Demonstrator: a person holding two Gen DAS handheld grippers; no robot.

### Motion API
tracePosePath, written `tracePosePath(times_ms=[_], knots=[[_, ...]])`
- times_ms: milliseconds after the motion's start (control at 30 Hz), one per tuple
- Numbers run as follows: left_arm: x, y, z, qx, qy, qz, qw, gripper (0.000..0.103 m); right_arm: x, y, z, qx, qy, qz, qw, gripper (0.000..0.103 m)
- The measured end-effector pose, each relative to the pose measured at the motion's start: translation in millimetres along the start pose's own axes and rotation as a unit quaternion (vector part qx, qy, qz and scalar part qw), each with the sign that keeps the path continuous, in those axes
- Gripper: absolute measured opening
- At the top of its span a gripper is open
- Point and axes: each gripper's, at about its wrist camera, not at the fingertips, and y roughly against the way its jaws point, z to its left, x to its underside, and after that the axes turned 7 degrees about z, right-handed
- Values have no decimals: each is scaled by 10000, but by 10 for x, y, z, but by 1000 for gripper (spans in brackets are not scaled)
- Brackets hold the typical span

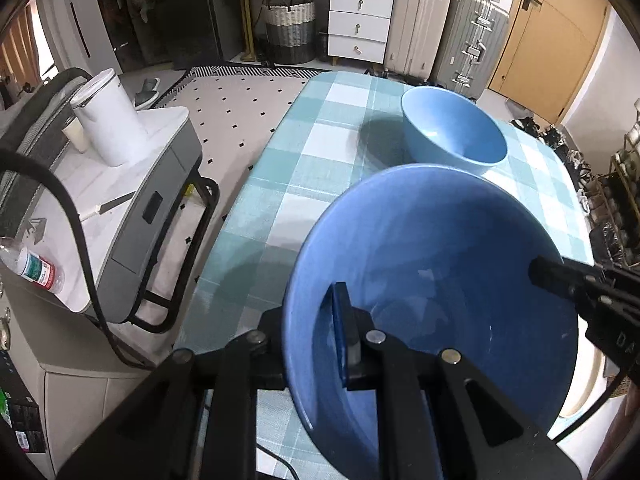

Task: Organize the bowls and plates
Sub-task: 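Carry the large blue bowl with both grippers and lower it onto the table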

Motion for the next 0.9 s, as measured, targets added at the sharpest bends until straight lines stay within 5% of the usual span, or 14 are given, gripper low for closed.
tracePosePath(times_ms=[900], knots=[[233, -446, -131, -409, -372, 472, 9974, 20, 491, -497, 126, 932, 812, -293, 9919, 12]])
